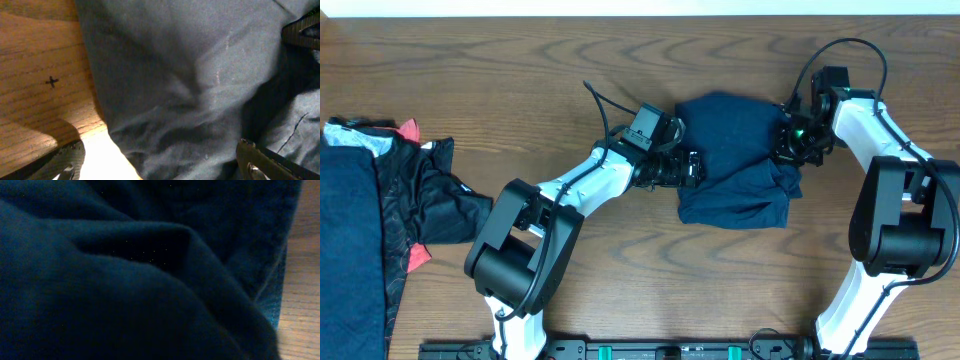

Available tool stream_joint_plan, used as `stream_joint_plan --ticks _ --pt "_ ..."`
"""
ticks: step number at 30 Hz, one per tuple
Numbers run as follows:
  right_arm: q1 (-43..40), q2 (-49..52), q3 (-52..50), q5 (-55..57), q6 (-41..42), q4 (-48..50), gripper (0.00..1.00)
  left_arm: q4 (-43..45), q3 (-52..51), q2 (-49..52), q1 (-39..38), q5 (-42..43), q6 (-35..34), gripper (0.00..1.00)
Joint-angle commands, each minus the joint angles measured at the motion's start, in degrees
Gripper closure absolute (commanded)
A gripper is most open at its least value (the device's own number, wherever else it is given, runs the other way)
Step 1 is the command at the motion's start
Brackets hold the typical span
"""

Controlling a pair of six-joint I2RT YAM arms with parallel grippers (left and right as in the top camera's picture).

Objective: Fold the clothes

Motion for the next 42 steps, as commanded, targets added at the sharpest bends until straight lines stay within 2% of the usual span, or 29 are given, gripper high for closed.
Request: stream_joint_plan --ticks 1,12,17,42 --pt "0.55 -1.03 0.35 1.25 0.83 -0.94 0.99 -0.35 -0.52 0.92 -0.02 -0.46 0.96 0.02" --pt "-0.09 -8.22 7.89 5.29 1.03 -4.13 0.99 -0.31 -0.52 0.92 -0.02 -0.46 0.96 0.02" --pt "-0.11 -9.51 10.21 10.73 2.23 -5.16 0.99 -0.31 -0.52 0.92 -0.02 -0.46 0.94 0.02" --pt "-8.79 -7.76 8.24 14.16 3.96 -6.43 0.99 -1.2 -0.52 0.92 -0.02 -0.46 0.96 0.02"
